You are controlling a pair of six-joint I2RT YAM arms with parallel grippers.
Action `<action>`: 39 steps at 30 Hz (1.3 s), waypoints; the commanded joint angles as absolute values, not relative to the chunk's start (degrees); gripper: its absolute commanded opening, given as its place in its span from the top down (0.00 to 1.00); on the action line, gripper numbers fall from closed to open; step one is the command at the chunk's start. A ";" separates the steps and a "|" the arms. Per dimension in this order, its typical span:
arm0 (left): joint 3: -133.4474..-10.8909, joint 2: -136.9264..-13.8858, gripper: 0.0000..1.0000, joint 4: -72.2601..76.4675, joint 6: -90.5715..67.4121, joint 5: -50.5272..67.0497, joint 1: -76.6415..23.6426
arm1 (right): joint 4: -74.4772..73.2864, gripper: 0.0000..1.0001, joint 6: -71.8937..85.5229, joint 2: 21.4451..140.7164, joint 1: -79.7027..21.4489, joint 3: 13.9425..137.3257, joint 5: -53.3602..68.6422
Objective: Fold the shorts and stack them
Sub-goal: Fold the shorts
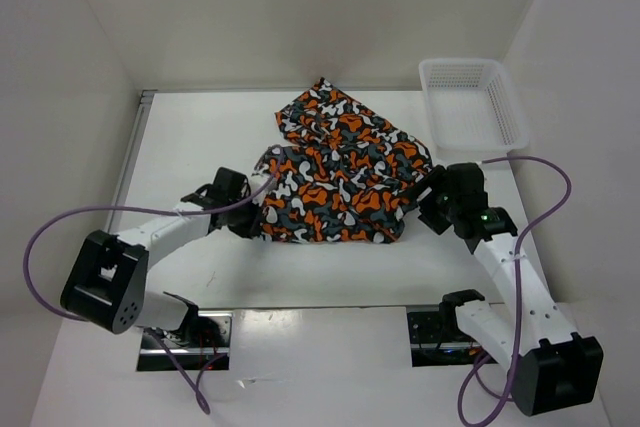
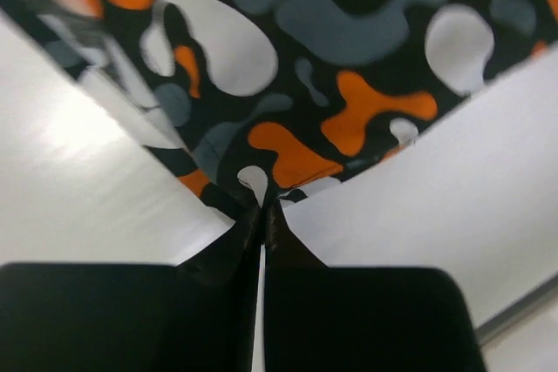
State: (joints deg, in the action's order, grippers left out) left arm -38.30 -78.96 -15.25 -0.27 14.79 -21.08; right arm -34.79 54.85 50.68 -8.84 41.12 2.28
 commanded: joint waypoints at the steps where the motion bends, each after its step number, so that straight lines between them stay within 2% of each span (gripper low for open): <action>1: -43.06 -76.12 1.00 -18.54 0.00 6.95 -17.07 | -35.16 0.18 55.63 48.52 -8.44 39.65 4.65; 5: -43.68 -72.34 1.00 -19.07 0.00 6.94 -7.93 | -33.40 0.18 56.78 47.90 -9.84 37.27 5.19; 11: -43.51 -67.96 1.00 -22.85 0.00 4.05 -2.03 | -30.77 0.18 58.70 51.14 -12.30 32.28 7.64; 12: -43.51 -66.55 0.91 -22.85 0.00 4.04 -0.11 | -30.07 0.19 59.23 51.15 -12.30 31.21 8.17; 13: -42.72 -64.18 0.75 -22.85 0.00 4.65 0.70 | -29.01 0.19 59.24 51.67 -12.91 29.37 9.04; 14: -42.71 -63.20 0.49 -22.85 0.00 5.44 1.31 | -29.00 0.21 60.54 51.68 -12.92 28.49 9.05; 15: -42.71 -62.32 0.14 -22.85 0.00 6.93 1.84 | -28.39 0.21 60.56 50.81 -13.79 27.69 9.05; 17: -43.24 -60.39 0.04 -25.21 0.00 7.99 2.37 | -28.39 0.21 61.87 49.84 -14.59 25.93 9.58; 18: -43.24 -59.68 0.03 -26.01 0.00 9.30 2.37 | -28.39 0.21 61.87 49.31 -15.37 25.93 9.58; 22: -36.76 -54.07 0.09 -27.33 0.00 14.84 2.37 | -27.87 0.22 64.07 46.41 -17.05 23.55 9.58; 26: -25.08 -51.86 0.08 -20.50 0.00 23.10 2.37 | -26.81 0.22 64.07 44.21 -17.57 21.88 9.58; 30: -22.50 -52.91 0.08 -15.03 0.00 27.16 2.37 | -26.81 0.22 63.55 43.51 -17.58 21.88 9.58; 39: -23.03 -68.79 0.01 -0.99 0.00 25.93 2.37 | -25.49 0.22 63.54 43.51 -17.58 20.05 10.63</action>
State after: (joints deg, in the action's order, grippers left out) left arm -23.27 -64.12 -8.23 -0.21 24.43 2.11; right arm -27.79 63.40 44.07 -17.02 21.47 10.11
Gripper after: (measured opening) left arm 0.987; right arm 0.782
